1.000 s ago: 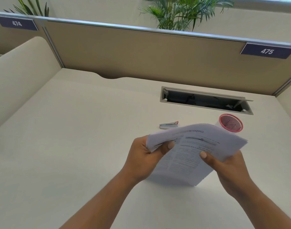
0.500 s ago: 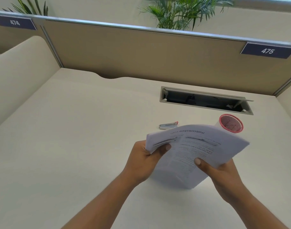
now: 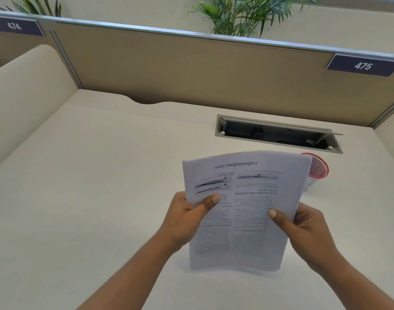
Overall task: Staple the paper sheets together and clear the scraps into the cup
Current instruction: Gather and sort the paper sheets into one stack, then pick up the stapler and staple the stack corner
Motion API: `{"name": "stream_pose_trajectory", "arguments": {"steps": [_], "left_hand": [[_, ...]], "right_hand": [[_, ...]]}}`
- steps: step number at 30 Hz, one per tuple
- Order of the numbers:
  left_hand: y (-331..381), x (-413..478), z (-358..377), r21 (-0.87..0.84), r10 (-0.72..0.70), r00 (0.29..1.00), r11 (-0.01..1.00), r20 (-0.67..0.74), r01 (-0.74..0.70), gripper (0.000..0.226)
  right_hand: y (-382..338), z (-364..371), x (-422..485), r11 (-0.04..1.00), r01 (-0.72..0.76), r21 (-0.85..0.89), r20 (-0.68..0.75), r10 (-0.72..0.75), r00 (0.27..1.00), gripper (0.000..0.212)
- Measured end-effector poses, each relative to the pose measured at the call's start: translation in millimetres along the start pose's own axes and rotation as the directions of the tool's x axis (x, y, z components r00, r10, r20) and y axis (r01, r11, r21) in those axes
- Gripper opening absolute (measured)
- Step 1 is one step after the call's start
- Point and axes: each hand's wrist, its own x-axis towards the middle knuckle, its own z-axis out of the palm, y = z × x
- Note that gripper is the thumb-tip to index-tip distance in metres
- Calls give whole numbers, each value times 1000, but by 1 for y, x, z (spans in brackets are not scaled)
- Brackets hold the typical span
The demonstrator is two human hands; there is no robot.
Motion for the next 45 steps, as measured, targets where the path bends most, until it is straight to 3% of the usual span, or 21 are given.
{"name": "stream_pose_trajectory", "arguments": {"steps": [3,9,18,20,22,24,28,31,37,39,45], "left_hand": [[-5,6,-5,4,-78,997,997,-11,78,29],[-43,26,-23,-186,-142,972,977,-186,107,30],[-77,50,-37,-187,-232,931,965,-280,184,21],[-83,53,-39,-175,-248,927,963,-281,205,22],[-88,56,-40,-155,-260,924,962,-281,223,22],[-92,59,-41,-138,-266,921,962,-285,236,20],[-98,64,-41,-114,-270,916,962,-296,246,18],[-103,68,-40,-89,-267,902,964,-338,252,17],[-111,68,-42,-88,-289,880,957,-377,277,17],[-110,68,-43,-85,-288,884,957,-368,276,17],[-109,69,-39,-64,-274,891,961,-361,269,18]], "right_hand": [[16,2,1,990,-133,47,-7,133,991,15],[56,12,3,908,-400,127,102,389,916,22],[88,17,14,850,-525,-56,169,526,834,19],[93,14,24,848,-476,-234,21,493,869,18],[94,8,39,792,-422,-442,-209,367,906,24],[90,3,59,775,-356,-522,-276,241,930,24],[82,3,111,754,-186,-630,-114,148,982,17],[80,10,149,678,-58,-733,8,93,996,30],[86,23,204,321,100,-942,164,178,970,59],[90,25,212,325,117,-938,177,163,971,51],[86,25,216,491,84,-867,141,80,987,28]]}}
